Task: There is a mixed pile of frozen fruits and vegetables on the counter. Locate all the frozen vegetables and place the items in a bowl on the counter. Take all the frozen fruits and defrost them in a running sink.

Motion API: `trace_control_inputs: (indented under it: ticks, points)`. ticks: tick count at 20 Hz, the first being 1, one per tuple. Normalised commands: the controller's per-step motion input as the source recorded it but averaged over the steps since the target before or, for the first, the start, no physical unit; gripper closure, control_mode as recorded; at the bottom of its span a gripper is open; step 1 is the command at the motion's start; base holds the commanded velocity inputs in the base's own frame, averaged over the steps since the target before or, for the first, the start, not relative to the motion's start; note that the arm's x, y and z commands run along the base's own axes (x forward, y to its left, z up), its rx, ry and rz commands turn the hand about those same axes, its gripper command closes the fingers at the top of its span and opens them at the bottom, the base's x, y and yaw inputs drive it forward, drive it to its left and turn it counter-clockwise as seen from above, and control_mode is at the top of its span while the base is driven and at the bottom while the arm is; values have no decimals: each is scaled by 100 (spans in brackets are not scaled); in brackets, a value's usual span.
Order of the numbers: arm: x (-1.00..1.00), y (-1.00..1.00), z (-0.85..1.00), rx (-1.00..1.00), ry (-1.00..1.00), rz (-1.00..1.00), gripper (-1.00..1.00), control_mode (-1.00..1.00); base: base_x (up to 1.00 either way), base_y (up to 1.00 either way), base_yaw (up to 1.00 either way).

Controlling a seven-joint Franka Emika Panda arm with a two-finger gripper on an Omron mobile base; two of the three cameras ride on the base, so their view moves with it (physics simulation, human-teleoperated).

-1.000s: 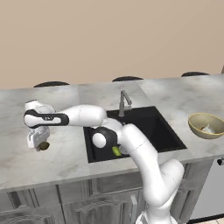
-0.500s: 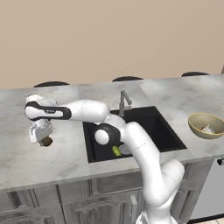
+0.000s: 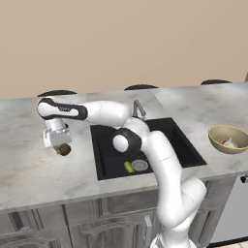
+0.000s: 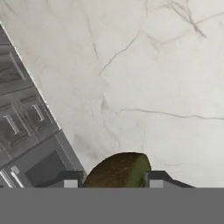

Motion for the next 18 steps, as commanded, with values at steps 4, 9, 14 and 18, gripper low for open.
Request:
trace_control_inputs:
  ticks: [4, 9, 14, 18]
  points:
    - [-69, -80, 4, -19, -2, -1, 100, -100, 0, 0, 0]
    - [-65, -65, 38, -20, -30, 0, 100, -100, 0, 0, 0]
    - [-8, -50, 49, -3, -33, -4, 100, -100, 0, 0, 0]
    - [43, -48, 30, 10, -20, -13, 100, -100, 0, 0, 0]
